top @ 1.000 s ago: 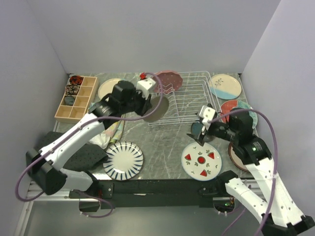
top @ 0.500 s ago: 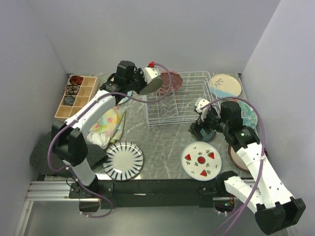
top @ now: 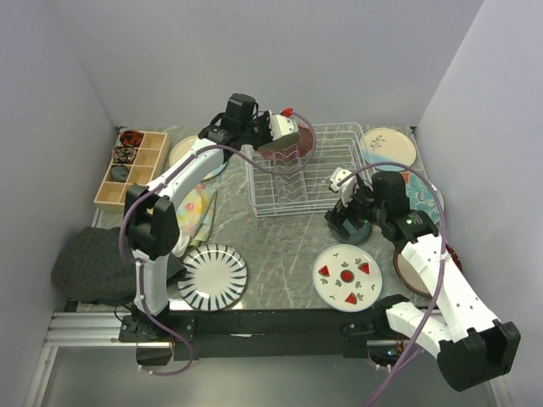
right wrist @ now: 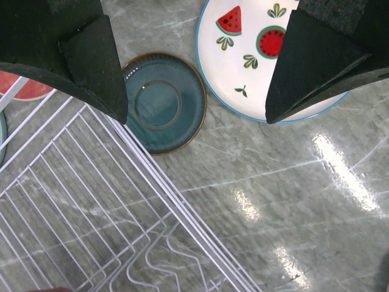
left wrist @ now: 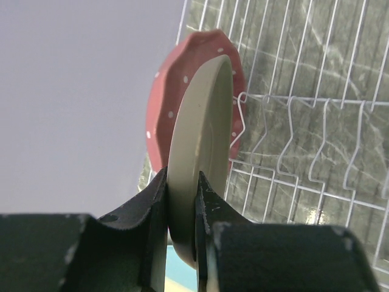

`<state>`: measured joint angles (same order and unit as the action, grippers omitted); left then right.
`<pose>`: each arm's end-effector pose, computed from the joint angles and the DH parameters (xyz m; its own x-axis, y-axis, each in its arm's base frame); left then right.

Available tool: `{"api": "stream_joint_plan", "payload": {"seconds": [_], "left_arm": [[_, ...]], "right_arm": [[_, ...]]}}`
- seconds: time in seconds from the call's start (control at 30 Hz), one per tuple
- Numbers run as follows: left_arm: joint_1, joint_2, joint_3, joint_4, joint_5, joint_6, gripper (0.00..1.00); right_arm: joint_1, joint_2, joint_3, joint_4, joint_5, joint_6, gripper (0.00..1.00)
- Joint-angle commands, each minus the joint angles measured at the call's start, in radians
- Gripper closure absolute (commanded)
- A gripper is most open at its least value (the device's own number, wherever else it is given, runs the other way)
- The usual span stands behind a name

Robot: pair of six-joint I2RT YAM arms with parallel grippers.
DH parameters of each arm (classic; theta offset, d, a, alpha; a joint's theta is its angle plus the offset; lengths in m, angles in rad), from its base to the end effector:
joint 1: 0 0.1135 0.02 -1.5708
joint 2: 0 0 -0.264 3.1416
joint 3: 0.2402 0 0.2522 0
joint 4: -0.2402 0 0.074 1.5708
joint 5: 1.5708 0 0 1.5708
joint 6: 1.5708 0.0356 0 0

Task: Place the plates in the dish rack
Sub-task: Insert the plate into the dish rack

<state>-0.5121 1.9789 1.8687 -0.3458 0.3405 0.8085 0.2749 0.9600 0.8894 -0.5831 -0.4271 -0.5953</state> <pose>0.4051 -0.2414 0.3411 0.2580 0.6370 -0.7264 0.7771 0.3099 0.5478 0.1901 0.0689 0.3076 -0.1686 -0.5778 -0.7985 -0.7948 0.5588 -0.2366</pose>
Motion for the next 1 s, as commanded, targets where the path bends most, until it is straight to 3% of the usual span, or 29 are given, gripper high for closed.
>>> {"api": "stream_joint_plan", "payload": {"seconds": [0.0,0.37,0.97], "left_arm": [[0.001,0.031,0.092,0.065,0.035,0.061,0.99],[-0.008,0.158,0.202,0.074,0.019,0.096,0.99],[-0.029,0.261,0.227,0.111,0.022,0.097,0.98]], "right_arm": [[-0.002,0.016,0.000,0.011,0.027,-0.020,0.00],[-0.003,0.043,-0.004,0.011,0.051,-0.031,0.00],[-0.005,0.043,-0.009,0.012,0.047,-0.032,0.00]]}}
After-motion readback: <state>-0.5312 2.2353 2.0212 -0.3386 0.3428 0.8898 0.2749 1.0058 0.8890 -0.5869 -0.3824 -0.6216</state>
